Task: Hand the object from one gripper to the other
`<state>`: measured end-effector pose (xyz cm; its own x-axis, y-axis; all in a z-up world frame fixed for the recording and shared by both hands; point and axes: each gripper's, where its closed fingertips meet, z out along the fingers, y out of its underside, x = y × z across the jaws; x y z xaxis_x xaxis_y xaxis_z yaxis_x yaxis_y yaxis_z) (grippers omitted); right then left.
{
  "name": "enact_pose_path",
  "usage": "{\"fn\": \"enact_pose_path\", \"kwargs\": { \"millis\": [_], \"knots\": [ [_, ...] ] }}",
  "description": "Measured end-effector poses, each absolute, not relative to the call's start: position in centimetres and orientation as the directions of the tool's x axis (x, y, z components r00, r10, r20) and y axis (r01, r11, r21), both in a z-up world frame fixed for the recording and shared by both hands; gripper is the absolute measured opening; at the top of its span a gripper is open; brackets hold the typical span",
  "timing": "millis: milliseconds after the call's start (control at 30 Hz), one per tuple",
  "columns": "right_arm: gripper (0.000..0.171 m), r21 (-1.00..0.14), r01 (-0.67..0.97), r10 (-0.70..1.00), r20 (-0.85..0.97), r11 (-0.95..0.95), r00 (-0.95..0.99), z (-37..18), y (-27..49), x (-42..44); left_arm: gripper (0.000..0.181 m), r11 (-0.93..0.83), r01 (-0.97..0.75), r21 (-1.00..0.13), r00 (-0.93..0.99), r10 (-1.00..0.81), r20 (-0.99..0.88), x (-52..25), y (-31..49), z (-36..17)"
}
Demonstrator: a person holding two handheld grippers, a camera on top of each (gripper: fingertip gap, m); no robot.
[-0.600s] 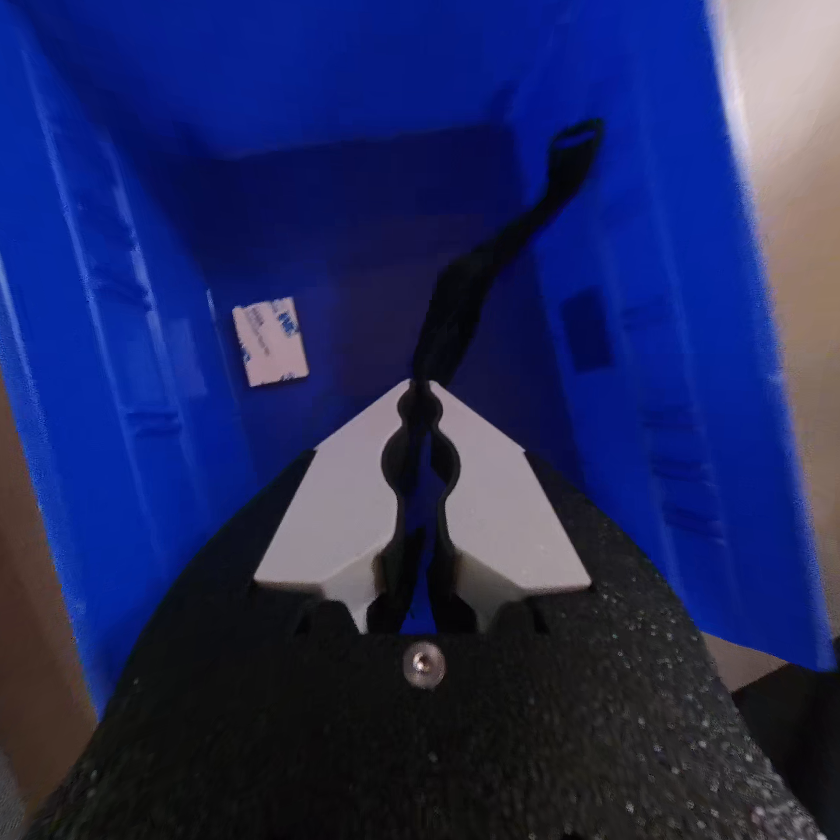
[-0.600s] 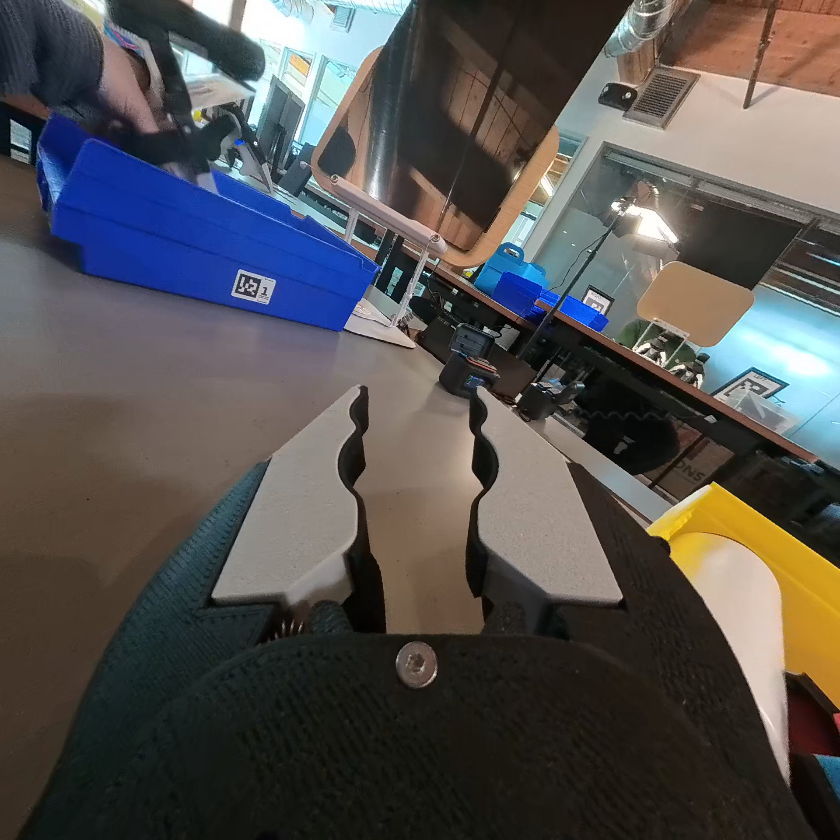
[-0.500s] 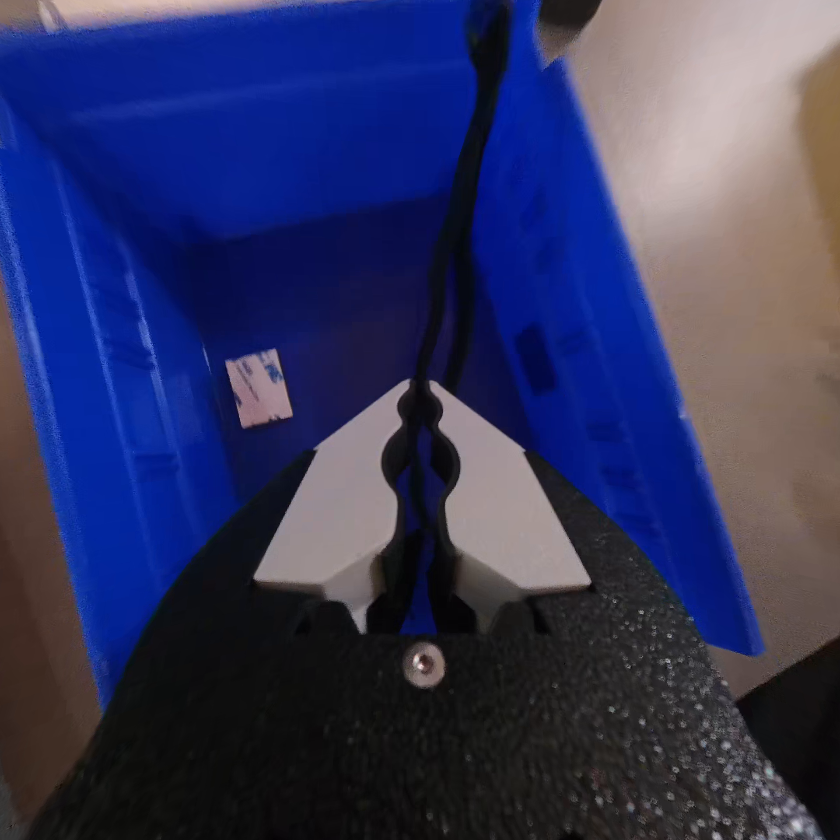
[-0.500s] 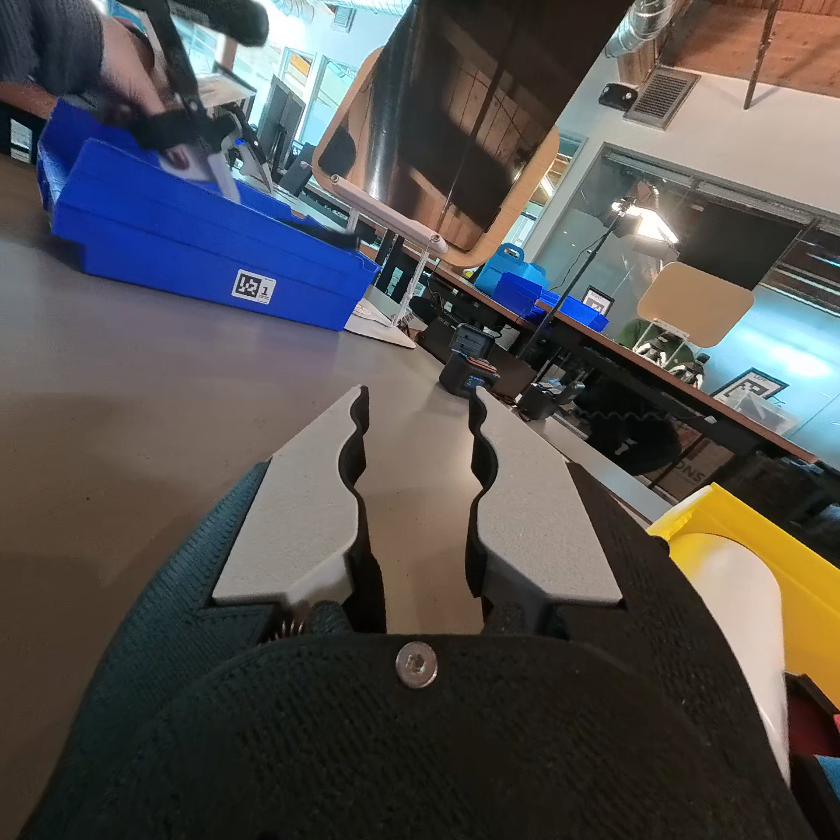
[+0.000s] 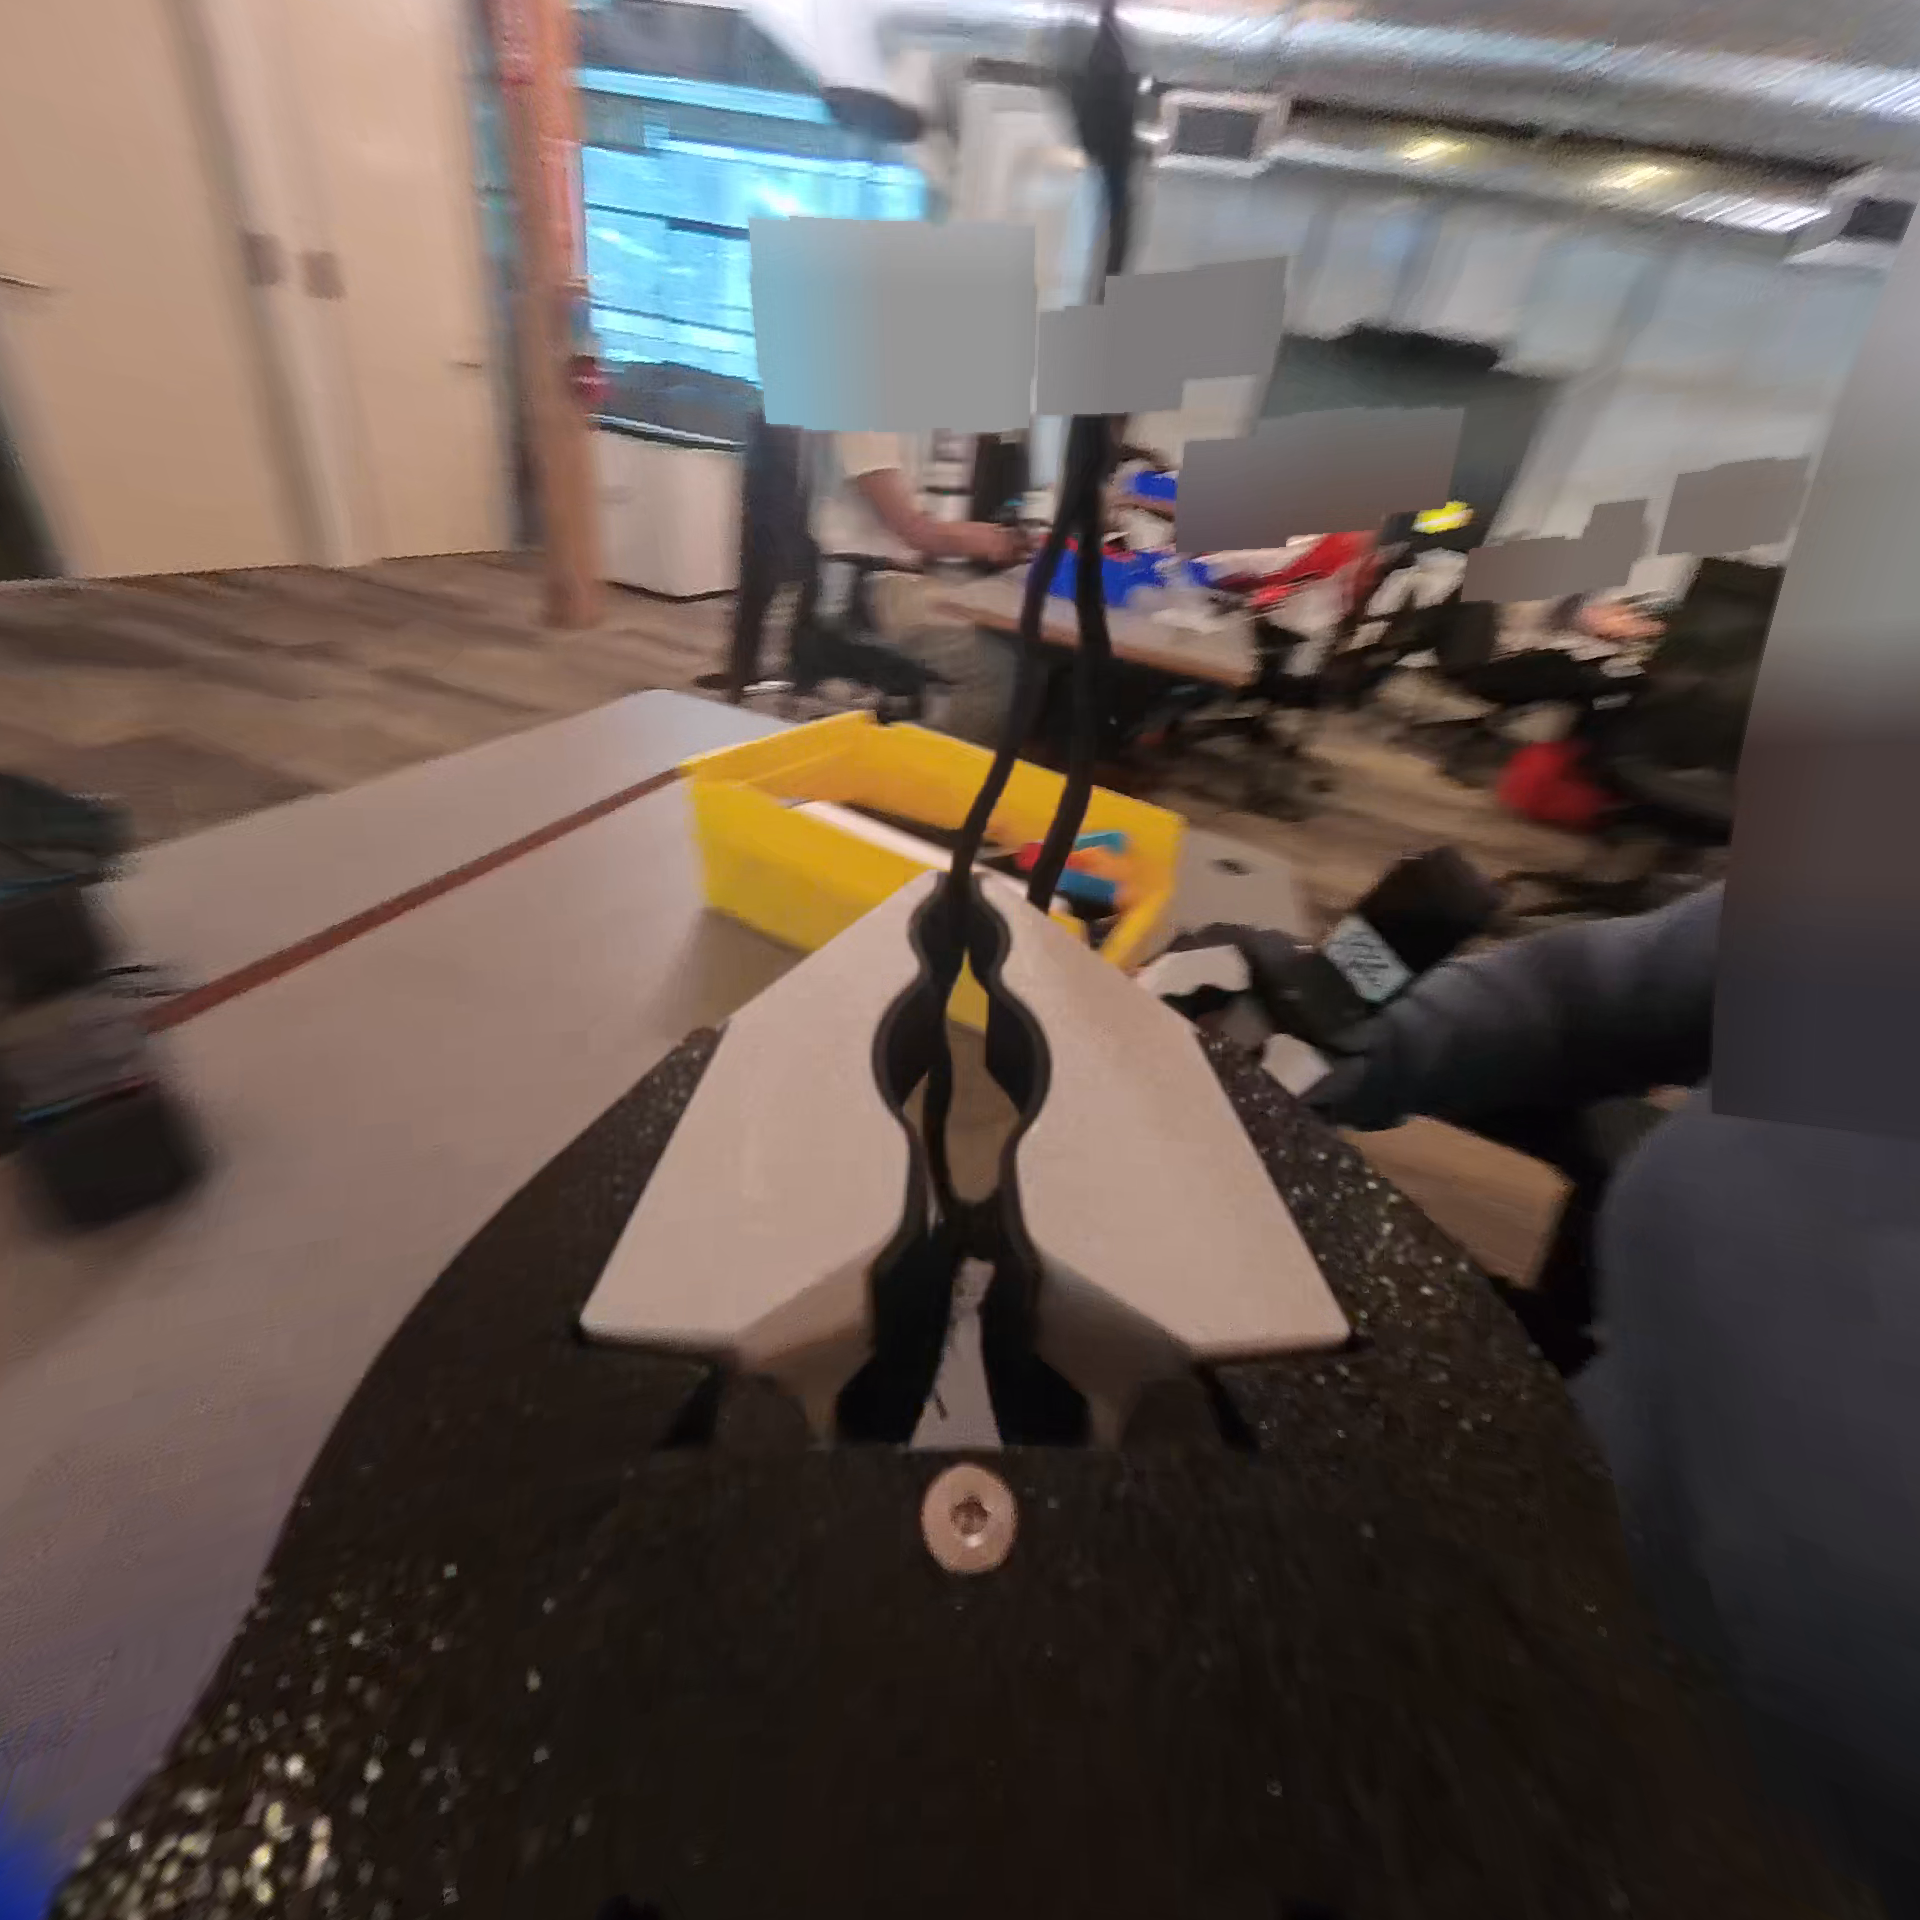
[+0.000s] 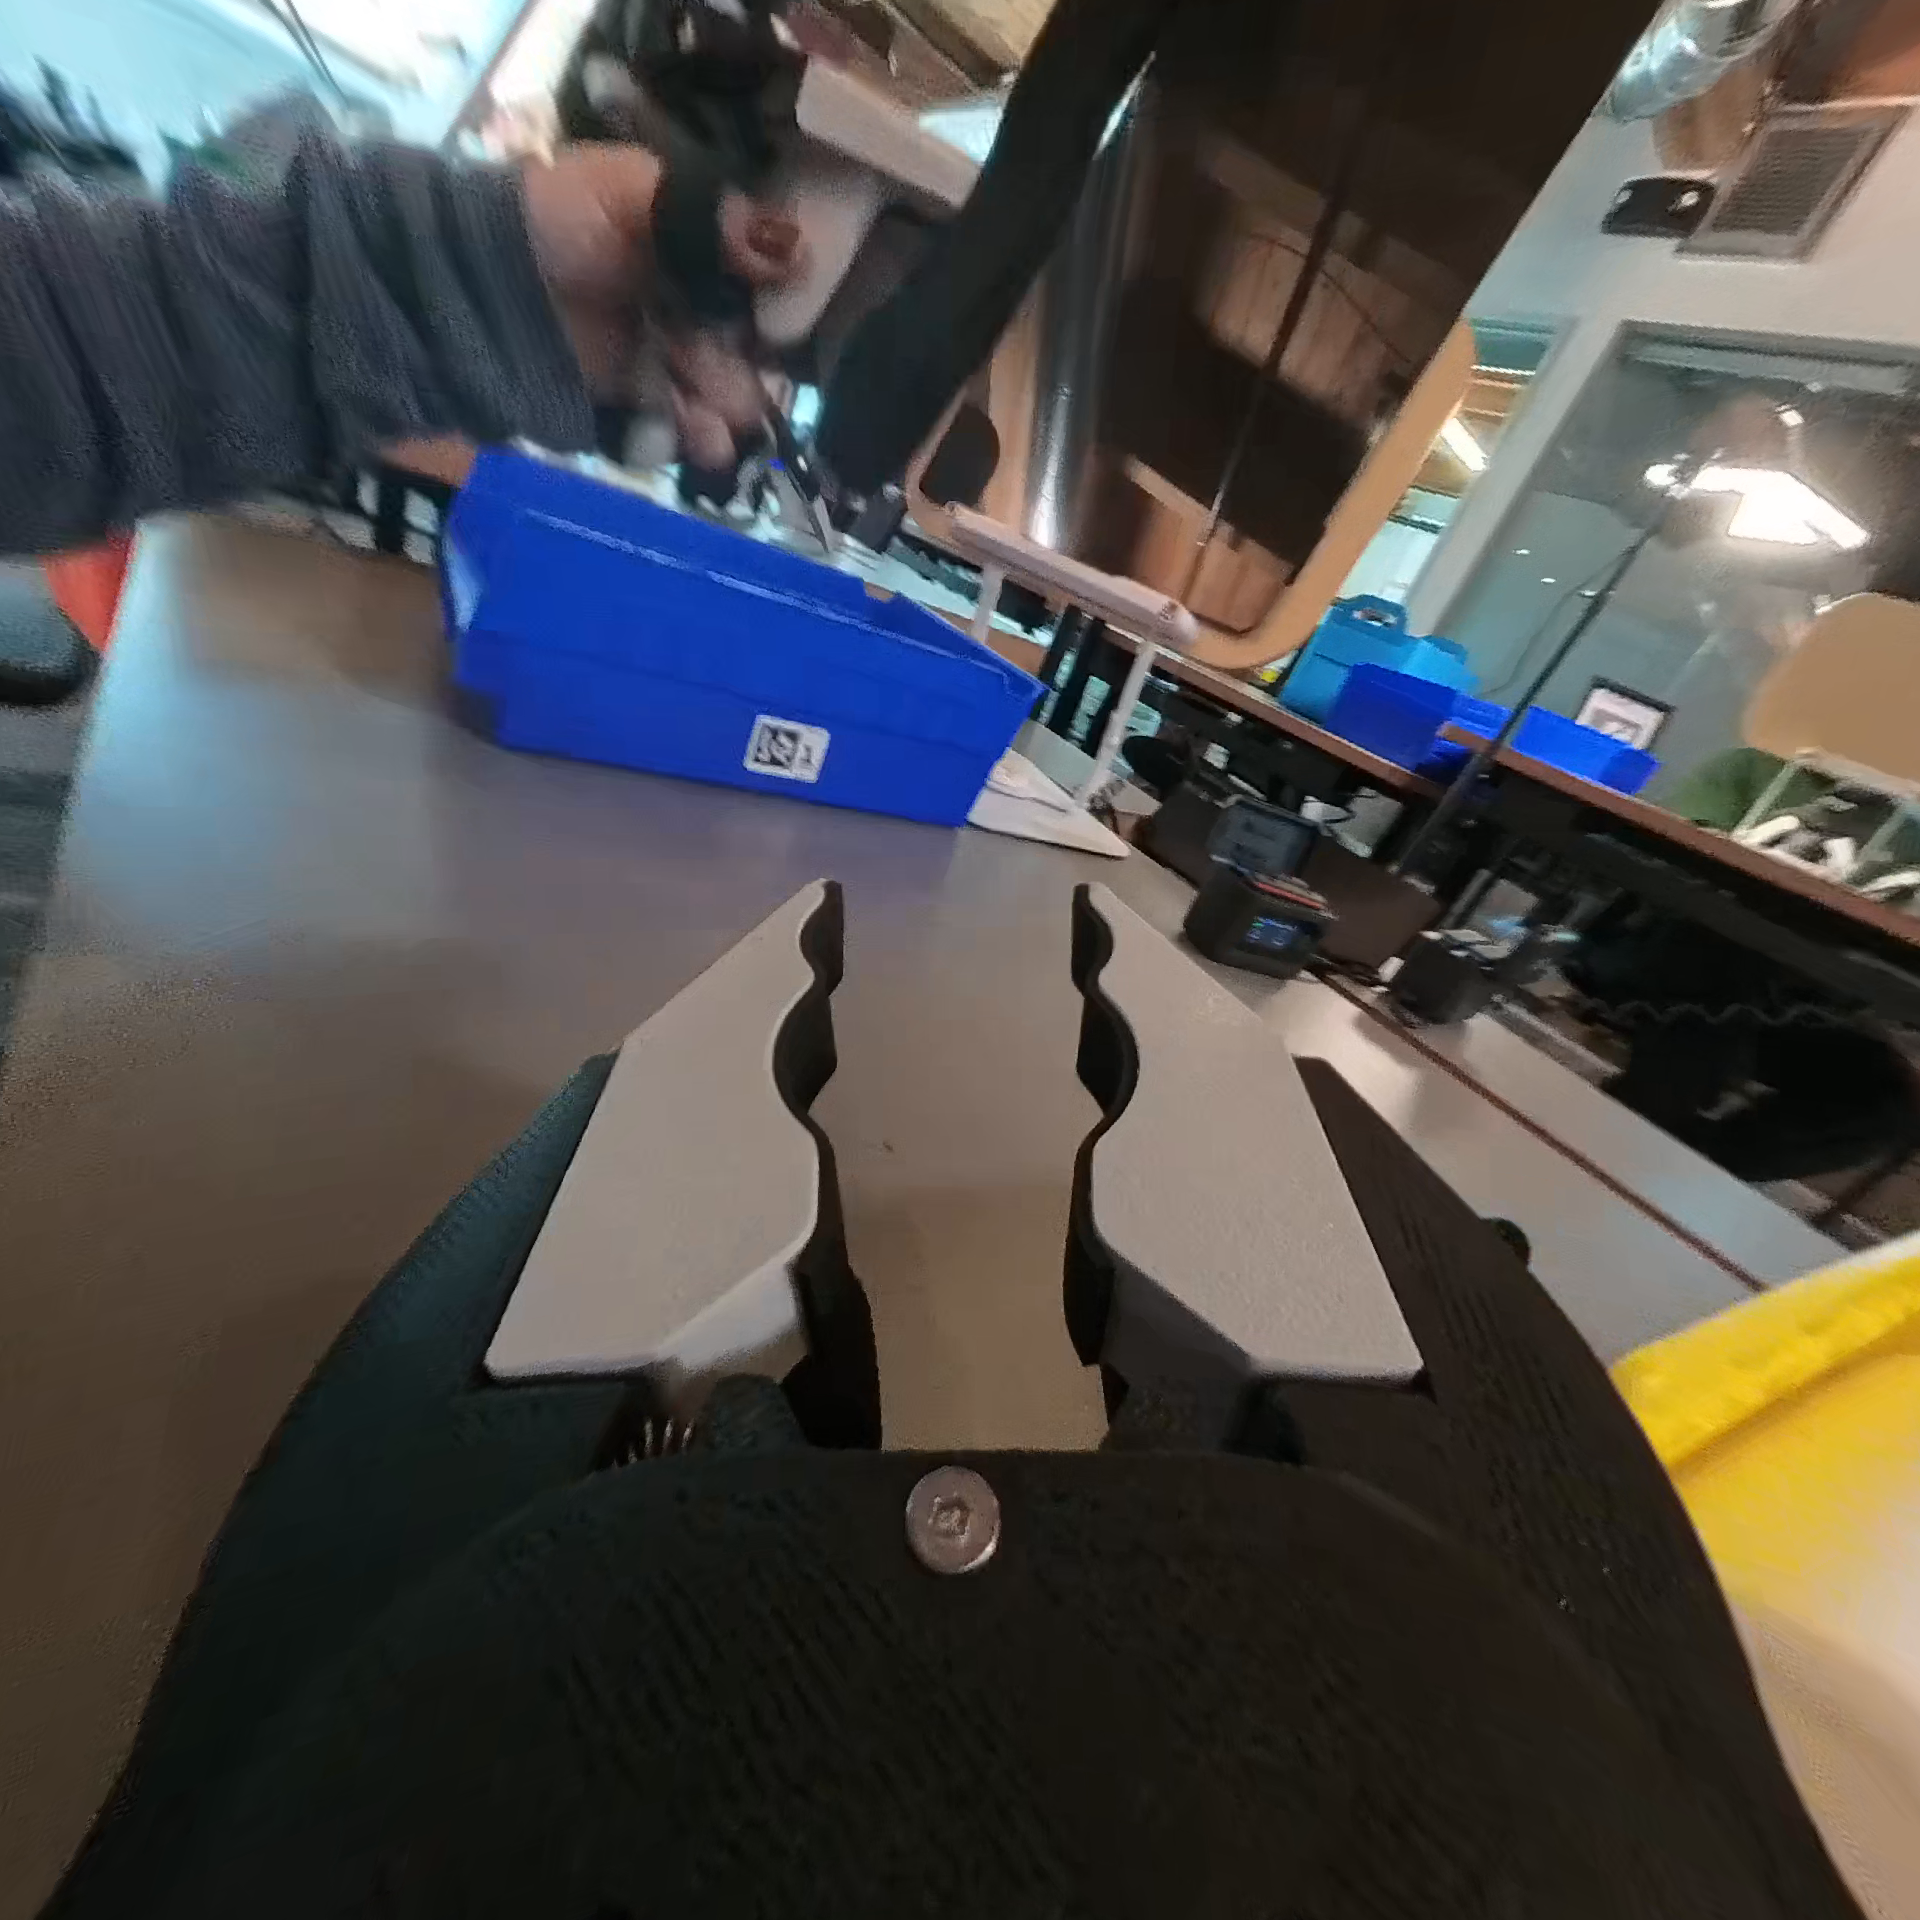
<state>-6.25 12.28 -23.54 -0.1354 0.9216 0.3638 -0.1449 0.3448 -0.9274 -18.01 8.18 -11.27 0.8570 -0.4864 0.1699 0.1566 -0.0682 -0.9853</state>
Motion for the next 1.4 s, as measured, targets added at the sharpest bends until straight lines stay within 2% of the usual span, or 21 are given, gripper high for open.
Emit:
{"fn": "enact_pose_path", "kwargs": {
  "millis": [167,267,367,400,500,567,633,667,767,833,867,933,1100,1300,1400],
  "knots": [
    [0.047,-0.981,-0.131,0.954,0.174,0.145,-0.246,-21.3,11.8,-6.6,0.0,-0.141,0.243,-0.96,0.712,-0.646,0.275,-11.6,10.6,-14.3],
    [0.061,-0.982,-0.16,0.954,0.138,0.097,-0.267,-17.8,11.9,-6.9,0.0,-0.182,0.278,-0.943,0.662,-0.675,0.325,-9.8,11.1,-15.3],
    [0.077,-0.941,-0.163,0.905,0.331,0.296,-0.268,-15.8,11.1,-7.5,0.0,-0.179,0.291,-0.94,0.639,-0.695,0.33,-9.1,10.9,-15.3],
    [0.077,-0.9,-0.184,0.868,0.432,0.396,-0.245,-15.2,10.7,-7.7,0.0,-0.177,0.291,-0.94,0.638,-0.696,0.329,-9.1,10.8,-15.2],
    [0.059,-0.745,-0.281,0.732,0.659,0.605,-0.174,-13.1,8.8,-7.7,0.0,-0.204,0.309,-0.929,0.602,-0.714,0.357,-8.6,10.3,-15.2],
    [0.048,-0.66,-0.279,0.657,0.745,0.697,-0.12,-12.3,7.9,-8.0,0.0,-0.24,0.287,-0.927,0.589,-0.719,0.369,-8.3,10.2,-15.8],
    [0.01,-0.617,-0.19,0.619,0.784,0.764,-0.054,-11.9,8.5,-8.6,0.0,-0.267,0.264,-0.927,0.602,-0.706,0.374,-8.2,10.4,-16.8],
    [0.004,-0.613,-0.093,0.614,0.789,0.784,-0.023,-12.0,9.4,-9.0,0.0,-0.278,0.269,-0.922,0.609,-0.693,0.386,-8.3,10.6,-17.1],
    [0.003,-0.668,0.275,0.684,0.728,0.691,0.047,-13.8,13.2,-9.5,0.003,-0.314,0.31,-0.897,0.681,-0.585,0.44,-9.7,12.1,-18.1],
    [0.003,-0.671,0.412,0.713,0.698,0.617,0.07,-15.0,14.7,-9.2,0.041,-0.322,0.266,-0.908,0.791,-0.466,0.397,-11.7,13.2,-19.4],
    [0.002,-0.688,0.445,0.747,0.662,0.574,0.061,-15.8,15.0,-9.2,0.052,-0.309,0.241,-0.92,0.827,-0.431,0.361,-12.4,13.4,-19.7],
    [0.002,-0.721,0.465,0.804,0.594,0.513,0.034,-16.9,15.0,-9.3,0.068,-0.268,0.226,-0.937,0.849,-0.417,0.324,-13.0,13.4,-19.2],
    [0.002,-0.729,0.478,0.837,0.546,0.49,-0.026,-18.3,14.3,-9.5,0.075,-0.19,0.239,-0.952,0.811,-0.5,0.304,-11.7,12.8,-17.4],
    [0.002,-0.77,0.45,0.868,0.496,0.452,-0.024,-17.9,13.9,-9.4,0.077,-0.195,0.168,-0.966,0.807,-0.536,0.248,-9.5,13.2,-19.2],
    [0.002,-0.807,0.419,0.896,0.443,0.416,-0.036,-17.5,13.4,-9.4,0.073,-0.218,0.197,-0.956,0.773,-0.566,0.288,-8.2,13.6,-20.9]
  ]
}}
